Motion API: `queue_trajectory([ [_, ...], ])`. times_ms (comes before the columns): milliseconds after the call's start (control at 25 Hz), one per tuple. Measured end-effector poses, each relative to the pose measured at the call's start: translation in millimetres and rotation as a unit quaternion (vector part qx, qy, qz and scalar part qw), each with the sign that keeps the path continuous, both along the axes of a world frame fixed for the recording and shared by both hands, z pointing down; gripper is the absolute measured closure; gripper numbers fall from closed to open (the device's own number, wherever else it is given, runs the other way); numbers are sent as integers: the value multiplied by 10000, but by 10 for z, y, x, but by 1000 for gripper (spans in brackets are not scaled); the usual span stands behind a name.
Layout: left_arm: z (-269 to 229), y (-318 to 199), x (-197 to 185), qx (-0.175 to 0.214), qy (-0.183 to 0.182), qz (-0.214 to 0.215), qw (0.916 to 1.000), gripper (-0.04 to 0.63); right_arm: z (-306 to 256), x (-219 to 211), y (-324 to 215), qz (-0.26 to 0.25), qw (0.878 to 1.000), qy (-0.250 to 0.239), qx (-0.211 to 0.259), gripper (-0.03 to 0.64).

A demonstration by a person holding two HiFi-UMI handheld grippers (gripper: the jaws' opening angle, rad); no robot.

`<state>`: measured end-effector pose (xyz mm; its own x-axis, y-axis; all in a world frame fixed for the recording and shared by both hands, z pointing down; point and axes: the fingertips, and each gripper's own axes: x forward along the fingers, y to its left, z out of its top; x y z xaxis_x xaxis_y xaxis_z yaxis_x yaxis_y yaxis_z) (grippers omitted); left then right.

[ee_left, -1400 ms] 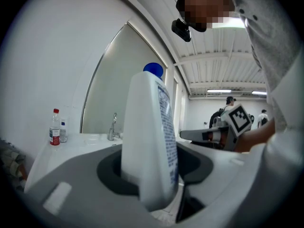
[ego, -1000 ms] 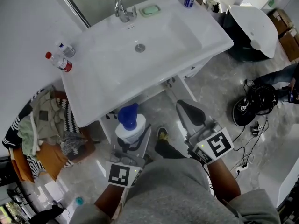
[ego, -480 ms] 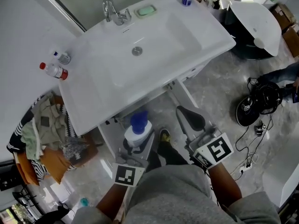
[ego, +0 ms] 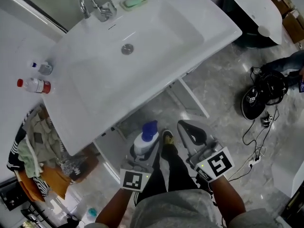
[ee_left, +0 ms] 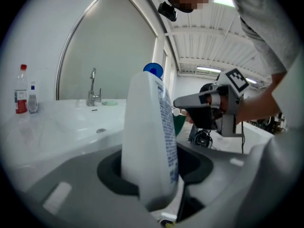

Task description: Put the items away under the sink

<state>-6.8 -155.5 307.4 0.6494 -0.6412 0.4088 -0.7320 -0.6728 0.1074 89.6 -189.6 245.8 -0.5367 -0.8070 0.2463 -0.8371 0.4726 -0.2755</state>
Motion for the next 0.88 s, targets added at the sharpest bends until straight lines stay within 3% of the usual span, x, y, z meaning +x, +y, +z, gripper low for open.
queue_trajectory([
  [400, 1296, 60, 17, -560, -78, 137, 9983, 382, 975, -104, 61, 326, 9994, -78, -58, 617],
  [600, 1740, 25, -8, -476, -58, -1, 9988, 382, 1413, -135, 34, 541, 9984, 35, -143, 617],
  [880, 2212, -26, -222, -244, -394, -834, 9954, 382, 2223, -254, 8, 445, 9978, 227, -442, 617],
])
